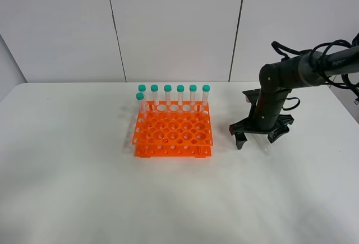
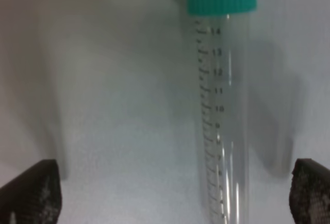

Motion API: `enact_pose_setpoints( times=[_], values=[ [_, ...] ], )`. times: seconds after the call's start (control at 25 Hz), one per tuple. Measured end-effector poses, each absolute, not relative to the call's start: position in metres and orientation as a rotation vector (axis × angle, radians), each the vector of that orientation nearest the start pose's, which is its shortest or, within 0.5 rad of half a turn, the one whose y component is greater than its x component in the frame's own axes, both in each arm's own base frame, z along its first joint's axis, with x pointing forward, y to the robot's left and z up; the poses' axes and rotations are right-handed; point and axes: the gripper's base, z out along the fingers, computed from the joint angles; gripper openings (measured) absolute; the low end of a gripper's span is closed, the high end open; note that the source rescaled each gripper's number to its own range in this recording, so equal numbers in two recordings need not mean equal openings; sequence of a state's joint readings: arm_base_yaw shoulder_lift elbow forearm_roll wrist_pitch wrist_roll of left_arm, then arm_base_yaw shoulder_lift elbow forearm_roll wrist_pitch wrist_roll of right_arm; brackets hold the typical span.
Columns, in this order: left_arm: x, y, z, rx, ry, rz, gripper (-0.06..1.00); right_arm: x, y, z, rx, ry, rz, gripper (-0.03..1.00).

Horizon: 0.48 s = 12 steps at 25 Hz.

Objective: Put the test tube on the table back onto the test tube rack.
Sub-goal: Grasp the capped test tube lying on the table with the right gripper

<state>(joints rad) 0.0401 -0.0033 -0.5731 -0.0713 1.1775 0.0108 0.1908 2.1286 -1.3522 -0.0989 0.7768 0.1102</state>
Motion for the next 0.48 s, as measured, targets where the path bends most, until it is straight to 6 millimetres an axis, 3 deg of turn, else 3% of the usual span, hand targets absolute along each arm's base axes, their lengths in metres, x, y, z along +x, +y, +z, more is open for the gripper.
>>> enact_pose_setpoints(
  times=[0.48],
  values=[
    [-0.0192, -0.0068, 0.2878, -0.019, 2.083, -0.054, 0.92, 0.3926, 0.0693, 0.1101, -0.221, 3.032, -0.090, 0.90]
  ],
)
